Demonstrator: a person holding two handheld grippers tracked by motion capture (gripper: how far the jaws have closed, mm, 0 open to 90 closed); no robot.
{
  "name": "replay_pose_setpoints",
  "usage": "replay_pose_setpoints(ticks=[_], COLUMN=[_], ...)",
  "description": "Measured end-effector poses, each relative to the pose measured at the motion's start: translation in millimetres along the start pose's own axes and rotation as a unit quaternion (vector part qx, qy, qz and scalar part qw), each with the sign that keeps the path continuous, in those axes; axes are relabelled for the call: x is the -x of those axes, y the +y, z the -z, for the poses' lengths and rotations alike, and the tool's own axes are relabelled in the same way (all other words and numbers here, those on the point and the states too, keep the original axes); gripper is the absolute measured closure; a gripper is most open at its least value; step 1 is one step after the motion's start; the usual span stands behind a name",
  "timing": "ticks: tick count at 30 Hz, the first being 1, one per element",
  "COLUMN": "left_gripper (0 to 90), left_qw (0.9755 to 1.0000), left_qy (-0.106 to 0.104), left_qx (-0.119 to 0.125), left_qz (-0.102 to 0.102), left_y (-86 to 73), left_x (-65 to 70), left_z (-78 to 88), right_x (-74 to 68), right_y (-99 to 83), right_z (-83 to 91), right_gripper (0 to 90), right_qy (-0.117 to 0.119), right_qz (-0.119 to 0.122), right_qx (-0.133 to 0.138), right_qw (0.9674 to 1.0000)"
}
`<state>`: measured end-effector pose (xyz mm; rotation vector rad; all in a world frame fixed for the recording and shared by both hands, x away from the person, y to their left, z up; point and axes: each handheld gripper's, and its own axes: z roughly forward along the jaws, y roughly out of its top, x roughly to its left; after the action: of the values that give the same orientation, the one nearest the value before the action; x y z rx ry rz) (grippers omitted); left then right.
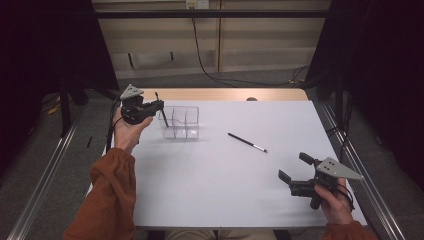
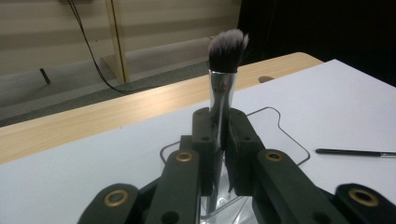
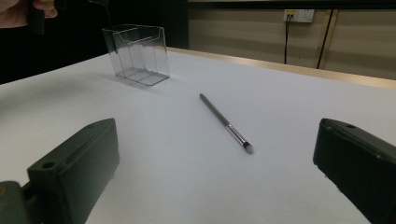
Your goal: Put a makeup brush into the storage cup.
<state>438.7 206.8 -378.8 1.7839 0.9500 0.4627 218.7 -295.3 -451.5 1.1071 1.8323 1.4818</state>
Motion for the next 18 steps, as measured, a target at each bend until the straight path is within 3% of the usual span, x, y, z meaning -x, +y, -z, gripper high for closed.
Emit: replay_pose_setpoints(ticks=[5, 8, 15, 18], left_gripper=[63.3, 41.5, 17.7, 14.5], left_qw=[0.9999, 0.9997, 0.9994, 0.9993], left_qy=[0.011, 0.013, 0.027, 0.03], left_qx=[0.002, 0.0, 0.009, 0.011], left_qz=[0.009, 0.019, 0.02, 0.021], left_y=[-2.6, -4.8, -3.1, -2.8], left_x=[-2.6, -3.2, -3.1, -4.4], left_z=[-1.5, -1.8, 2.5, 7.0], right_x=[0.3, 0.4, 0.0, 0.2], right_y=[0.2, 0.1, 0.4, 0.3], right_z=[0.9, 1.2, 1.1, 0.8], right_gripper=[0.0, 0.0, 0.0, 0.0], right_qy=[0.0, 0.0, -0.001, -0.001], right_qz=[-0.002, -0.004, -0.004, -0.002], right_qx=[0.003, 0.004, 0.003, 0.003], right_qw=[1.0, 1.0, 1.0, 1.0])
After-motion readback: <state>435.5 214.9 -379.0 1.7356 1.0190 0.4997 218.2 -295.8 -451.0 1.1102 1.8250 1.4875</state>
